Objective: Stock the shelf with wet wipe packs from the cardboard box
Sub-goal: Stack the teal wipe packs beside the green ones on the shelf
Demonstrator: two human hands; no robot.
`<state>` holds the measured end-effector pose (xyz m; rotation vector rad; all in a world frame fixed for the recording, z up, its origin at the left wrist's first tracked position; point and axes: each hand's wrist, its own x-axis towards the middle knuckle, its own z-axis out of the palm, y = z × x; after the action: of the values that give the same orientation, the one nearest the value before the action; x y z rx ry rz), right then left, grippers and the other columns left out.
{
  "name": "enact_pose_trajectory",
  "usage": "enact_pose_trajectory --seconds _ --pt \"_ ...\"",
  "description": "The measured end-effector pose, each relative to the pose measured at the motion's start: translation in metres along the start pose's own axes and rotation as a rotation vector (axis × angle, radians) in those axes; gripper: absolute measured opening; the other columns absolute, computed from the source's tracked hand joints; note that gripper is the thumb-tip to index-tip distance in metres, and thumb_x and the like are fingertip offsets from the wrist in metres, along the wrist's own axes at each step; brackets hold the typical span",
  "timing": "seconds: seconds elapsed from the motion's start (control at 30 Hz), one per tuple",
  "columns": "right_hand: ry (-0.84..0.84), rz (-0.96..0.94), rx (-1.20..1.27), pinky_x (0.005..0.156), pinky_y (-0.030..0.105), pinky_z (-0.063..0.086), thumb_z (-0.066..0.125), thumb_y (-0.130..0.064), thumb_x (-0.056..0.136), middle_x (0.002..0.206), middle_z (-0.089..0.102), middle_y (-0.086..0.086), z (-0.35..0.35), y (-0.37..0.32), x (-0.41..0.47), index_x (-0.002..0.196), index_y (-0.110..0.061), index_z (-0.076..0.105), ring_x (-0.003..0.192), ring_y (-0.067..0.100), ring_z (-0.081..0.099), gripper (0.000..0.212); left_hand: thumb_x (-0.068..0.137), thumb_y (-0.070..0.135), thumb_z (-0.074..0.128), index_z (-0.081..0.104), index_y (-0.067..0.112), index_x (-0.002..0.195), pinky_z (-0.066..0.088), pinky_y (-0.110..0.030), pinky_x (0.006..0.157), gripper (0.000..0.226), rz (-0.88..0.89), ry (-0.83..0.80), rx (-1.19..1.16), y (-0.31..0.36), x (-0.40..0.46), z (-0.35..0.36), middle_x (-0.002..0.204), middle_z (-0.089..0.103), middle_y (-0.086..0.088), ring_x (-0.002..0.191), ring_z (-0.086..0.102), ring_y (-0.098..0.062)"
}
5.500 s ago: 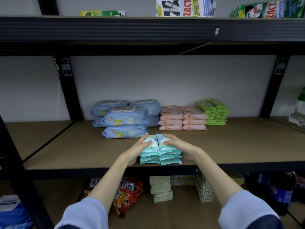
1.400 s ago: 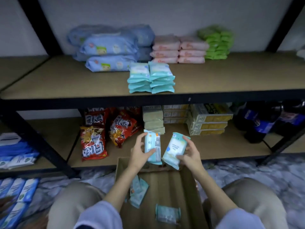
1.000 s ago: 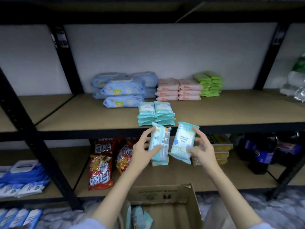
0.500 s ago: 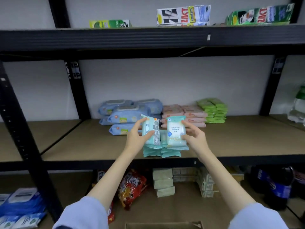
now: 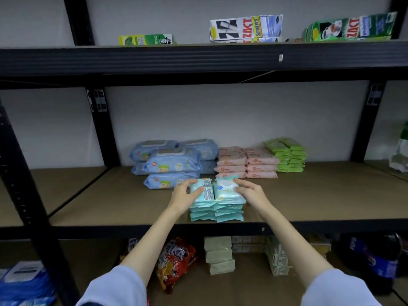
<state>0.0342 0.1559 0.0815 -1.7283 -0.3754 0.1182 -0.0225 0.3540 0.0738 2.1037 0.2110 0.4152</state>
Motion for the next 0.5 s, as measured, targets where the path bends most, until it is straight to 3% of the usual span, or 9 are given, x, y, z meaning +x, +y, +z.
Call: enact_pose_trajectory --seconds 0.13,0.3,0.5 --pt "0.010 0.019 0.015 0.100 0.028 0.039 0.055 -0.007 0.089 0.132 0.053 0.008 0.000 0.003 0.004 0.123 -0.009 0.059 0.114 0.019 0.052 0.035 0.086 0.039 0.061 0.047 0.020 0.126 0.031 -0.039 0.109 0.047 -0.026 0.080 0.128 0.012 0.001 0.002 0.135 0.035 -0.012 0.127 0.036 -0.029" --pt "0.014 0.031 0.046 0.095 0.029 0.043 0.054 -0.007 0.090 0.129 0.054 0.011 0.001 0.005 0.005 0.125 -0.005 0.055 0.110 0.022 0.055 0.035 0.080 0.045 0.065 0.035 0.019 0.134 0.030 -0.041 0.104 0.067 -0.037 0.050 0.428 0.047 -0.003 0.014 0.139 0.026 -0.012 0.129 0.026 -0.037" --pt "-0.006 0.029 0.045 0.100 0.031 0.042 0.057 -0.009 0.089 0.131 0.053 0.013 0.000 0.008 0.004 0.128 -0.005 0.053 0.116 0.023 0.054 0.039 0.079 0.023 0.064 0.052 0.029 0.119 0.037 -0.039 0.102 0.042 -0.002 0.036 0.388 0.044 0.002 0.011 0.129 0.036 -0.011 0.123 0.038 -0.035"
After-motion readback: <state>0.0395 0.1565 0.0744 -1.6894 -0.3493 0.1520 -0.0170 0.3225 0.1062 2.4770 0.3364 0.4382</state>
